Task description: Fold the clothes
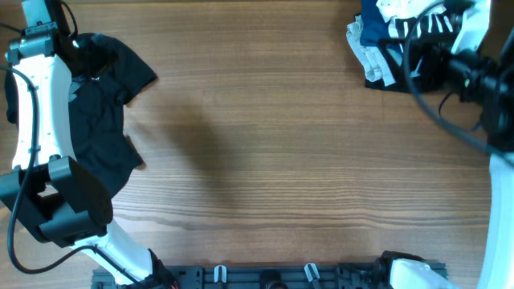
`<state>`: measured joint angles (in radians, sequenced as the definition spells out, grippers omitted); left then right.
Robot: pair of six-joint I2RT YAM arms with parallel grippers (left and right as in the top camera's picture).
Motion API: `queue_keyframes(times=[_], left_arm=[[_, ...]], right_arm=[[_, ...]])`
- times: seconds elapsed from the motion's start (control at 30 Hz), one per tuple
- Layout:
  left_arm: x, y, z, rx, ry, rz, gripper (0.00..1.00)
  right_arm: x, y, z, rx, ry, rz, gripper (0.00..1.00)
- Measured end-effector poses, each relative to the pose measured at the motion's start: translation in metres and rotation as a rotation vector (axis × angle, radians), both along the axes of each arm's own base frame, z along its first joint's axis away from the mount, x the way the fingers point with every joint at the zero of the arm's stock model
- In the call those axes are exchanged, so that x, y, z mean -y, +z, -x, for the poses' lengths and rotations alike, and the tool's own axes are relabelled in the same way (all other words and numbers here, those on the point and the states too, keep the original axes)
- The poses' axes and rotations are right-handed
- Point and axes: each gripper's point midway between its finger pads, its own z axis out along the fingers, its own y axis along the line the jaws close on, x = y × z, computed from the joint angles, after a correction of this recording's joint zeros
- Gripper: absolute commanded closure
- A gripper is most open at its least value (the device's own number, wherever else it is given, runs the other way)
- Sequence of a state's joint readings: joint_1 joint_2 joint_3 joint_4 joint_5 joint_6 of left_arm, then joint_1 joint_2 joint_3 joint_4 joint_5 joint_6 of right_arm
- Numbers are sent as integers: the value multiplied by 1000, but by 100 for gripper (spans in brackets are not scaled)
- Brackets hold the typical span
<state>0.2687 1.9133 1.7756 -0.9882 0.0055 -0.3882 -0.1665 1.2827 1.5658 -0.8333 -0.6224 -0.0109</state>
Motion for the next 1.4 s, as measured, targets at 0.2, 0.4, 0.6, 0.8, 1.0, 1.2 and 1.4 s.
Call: queue_keyframes(times=[0.2,0.4,0.6,0.8,1.0,1.2,1.4], left_arm=[[0,0,0,0,0,0,0],[0,0,0,0,0,0,0],[0,0,0,0,0,0,0],[0,0,0,-1,0,0,0],[0,0,0,0,0,0,0],[0,0,0,0,0,0,0],[0,0,0,0,0,0,0]], right_arm=[[0,9,50,224,-46,101,0],[1,-48,83,356,-103,153,0],[-15,-117,95,436,-75,159,0],[-12,-172,103,410,-159,95,0],[-2,-197,109,412,-232,60,0],[2,-208,113,449,-260,48,0],[2,-204,114,485,-265,42,0]])
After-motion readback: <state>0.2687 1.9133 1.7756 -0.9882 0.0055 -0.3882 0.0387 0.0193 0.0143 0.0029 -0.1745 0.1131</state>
